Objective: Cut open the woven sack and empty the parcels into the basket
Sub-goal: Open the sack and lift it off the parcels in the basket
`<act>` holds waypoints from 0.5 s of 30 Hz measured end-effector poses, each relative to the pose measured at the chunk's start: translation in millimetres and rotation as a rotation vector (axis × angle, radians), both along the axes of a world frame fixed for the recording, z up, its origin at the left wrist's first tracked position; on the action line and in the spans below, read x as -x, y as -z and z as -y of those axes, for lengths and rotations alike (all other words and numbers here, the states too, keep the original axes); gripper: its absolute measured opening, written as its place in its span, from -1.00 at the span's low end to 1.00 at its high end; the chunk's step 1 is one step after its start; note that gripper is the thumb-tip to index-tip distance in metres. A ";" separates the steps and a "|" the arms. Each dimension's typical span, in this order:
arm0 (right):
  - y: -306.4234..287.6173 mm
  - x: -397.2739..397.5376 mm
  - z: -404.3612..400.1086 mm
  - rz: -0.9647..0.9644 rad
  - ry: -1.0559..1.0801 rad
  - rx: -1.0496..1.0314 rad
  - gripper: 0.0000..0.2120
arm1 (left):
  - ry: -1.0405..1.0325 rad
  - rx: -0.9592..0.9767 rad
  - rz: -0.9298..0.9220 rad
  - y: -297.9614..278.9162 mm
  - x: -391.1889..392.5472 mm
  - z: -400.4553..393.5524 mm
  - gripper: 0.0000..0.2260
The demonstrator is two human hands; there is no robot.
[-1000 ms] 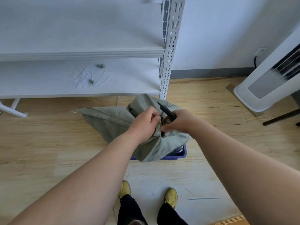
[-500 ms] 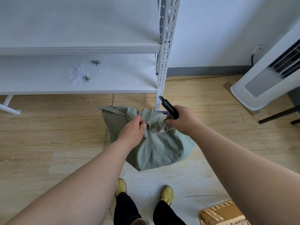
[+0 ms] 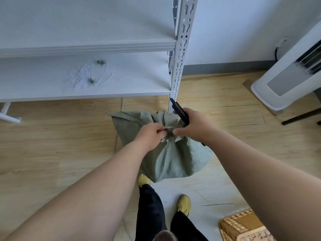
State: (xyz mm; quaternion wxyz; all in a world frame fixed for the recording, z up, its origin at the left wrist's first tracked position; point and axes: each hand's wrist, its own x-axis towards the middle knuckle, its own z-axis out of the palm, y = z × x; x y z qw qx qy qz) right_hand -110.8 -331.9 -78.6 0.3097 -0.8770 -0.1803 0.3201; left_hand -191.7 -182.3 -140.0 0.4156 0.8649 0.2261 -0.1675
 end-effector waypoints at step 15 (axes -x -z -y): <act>22.3 -27.7 -40.7 -0.288 -0.128 0.347 -0.84 | 0.602 -0.360 -0.116 51.6 -39.9 -80.1 -0.42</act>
